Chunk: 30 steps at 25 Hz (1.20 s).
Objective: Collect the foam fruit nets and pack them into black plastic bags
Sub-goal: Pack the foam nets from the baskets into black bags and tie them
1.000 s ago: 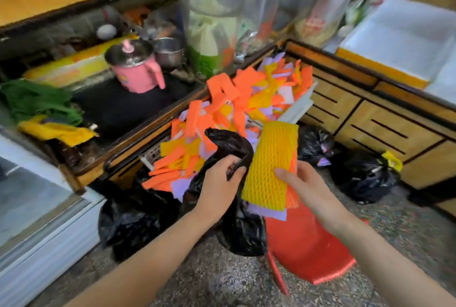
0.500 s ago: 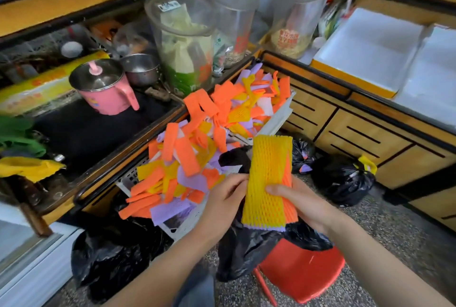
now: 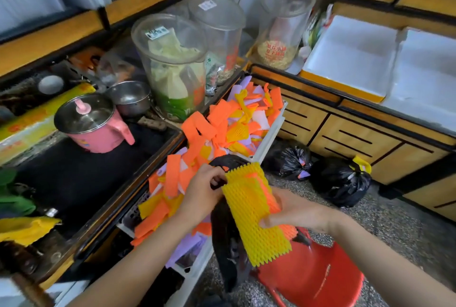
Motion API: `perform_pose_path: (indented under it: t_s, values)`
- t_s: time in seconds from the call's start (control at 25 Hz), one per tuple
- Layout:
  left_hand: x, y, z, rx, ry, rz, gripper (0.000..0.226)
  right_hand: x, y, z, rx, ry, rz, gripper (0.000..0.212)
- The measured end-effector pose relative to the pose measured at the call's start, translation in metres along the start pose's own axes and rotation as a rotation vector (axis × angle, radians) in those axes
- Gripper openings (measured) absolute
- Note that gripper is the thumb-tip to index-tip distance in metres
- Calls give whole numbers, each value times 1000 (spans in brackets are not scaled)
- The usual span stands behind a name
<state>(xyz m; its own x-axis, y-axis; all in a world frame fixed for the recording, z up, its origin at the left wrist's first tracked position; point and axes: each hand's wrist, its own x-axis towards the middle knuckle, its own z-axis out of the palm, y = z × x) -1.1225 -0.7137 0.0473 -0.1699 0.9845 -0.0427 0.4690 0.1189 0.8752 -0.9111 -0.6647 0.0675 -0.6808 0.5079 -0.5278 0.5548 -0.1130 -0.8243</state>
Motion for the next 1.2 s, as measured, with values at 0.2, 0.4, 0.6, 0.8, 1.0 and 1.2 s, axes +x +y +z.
perform_pose_path:
  t_s: [0.2, 0.4, 0.6, 0.8, 1.0, 1.2]
  values:
    - [27, 13, -4, -405, -43, -221, 26, 24, 4, -24, -146, 57, 9, 100]
    - [44, 27, -3, -886, 118, -568, 16, 48, 0, -37, -404, -13, -71, 91]
    - [54, 45, 4, -576, 28, -424, 15, 60, -9, -77, -588, -75, -125, 85]
    - [75, 39, 0, -35, 321, -285, 13, 79, 1, -119, -659, -91, -37, 87]
    - [55, 24, -26, 505, 404, -240, 16, 93, -6, -133, -467, 228, -100, 50]
    - [15, 31, -41, -211, 645, -497, 29, 87, -39, -103, -253, 499, -376, 56]
